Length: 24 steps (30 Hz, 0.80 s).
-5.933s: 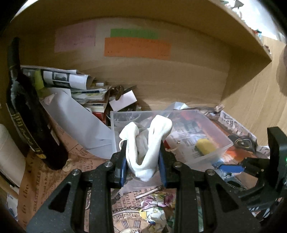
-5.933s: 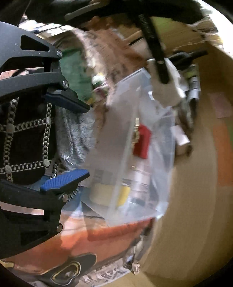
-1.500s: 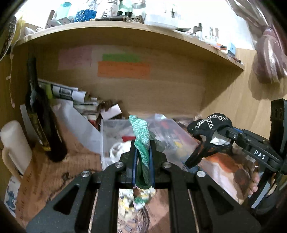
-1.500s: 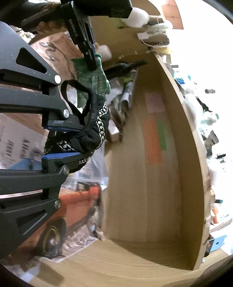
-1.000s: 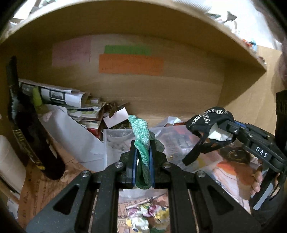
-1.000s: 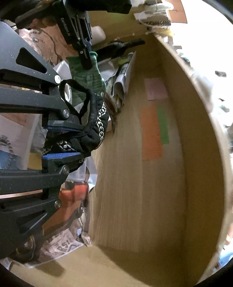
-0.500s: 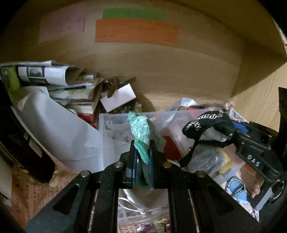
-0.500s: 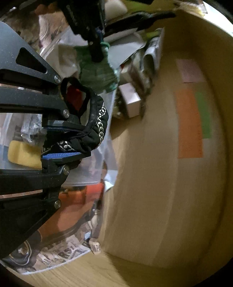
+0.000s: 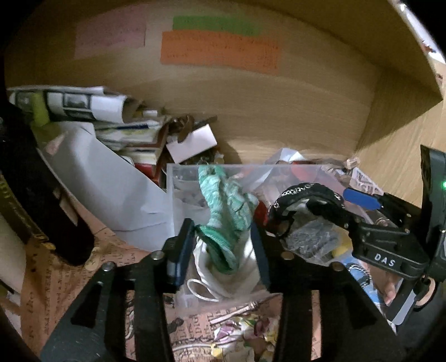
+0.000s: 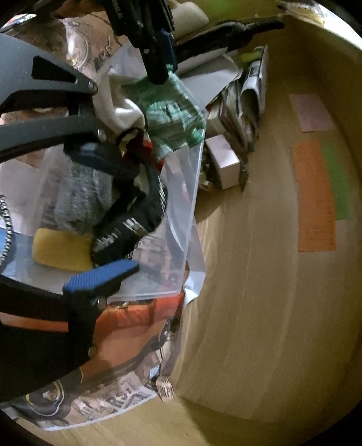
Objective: Organize soft objects
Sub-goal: 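Carry the glove and cap over the clear bin and release both, then grasp the floral yellow scarf with the left gripper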
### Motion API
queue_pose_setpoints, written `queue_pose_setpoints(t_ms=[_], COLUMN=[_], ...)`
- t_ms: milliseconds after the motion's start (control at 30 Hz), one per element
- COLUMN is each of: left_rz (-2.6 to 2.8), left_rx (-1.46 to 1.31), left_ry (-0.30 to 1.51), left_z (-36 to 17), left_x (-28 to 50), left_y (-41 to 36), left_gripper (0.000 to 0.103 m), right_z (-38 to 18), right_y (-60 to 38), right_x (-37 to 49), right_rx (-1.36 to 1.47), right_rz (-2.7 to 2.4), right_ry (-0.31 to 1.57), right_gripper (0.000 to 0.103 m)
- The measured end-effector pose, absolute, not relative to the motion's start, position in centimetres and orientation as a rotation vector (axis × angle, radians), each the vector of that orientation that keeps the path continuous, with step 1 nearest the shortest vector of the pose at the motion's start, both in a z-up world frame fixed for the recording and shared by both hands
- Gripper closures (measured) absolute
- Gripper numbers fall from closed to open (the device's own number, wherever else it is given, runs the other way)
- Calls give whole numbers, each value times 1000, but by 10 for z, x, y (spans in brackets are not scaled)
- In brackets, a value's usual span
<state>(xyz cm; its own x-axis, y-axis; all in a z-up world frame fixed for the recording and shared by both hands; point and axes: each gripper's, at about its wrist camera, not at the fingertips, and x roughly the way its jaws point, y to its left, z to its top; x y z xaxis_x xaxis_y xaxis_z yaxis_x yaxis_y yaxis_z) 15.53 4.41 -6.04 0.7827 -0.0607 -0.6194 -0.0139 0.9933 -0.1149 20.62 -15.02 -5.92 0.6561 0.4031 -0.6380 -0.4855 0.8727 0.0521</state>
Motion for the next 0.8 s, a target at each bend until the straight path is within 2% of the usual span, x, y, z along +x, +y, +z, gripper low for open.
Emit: queue_pose_setpoints(t_ms=[67,200,467,800], left_rz=[-23,-27,-25,-58], left_rx=[-114,-102,-63,-63], left_ry=[650,610,588,732], left_z=[-54,-42,-43,-87], left_x=[145,123,90,83], left_y=[44,41,31,23], left_gripper=[54,44,20,20], right_z=[-53,-38,-21,-62], right_y=[-155,-168,-192,-208], right_x=[197,177,141,129], right_rx=[-120,-99,-89,-99], right_rz=[512,523,539,513], right_ry=[670,624,576,688], right_gripper=[40,29,19,19])
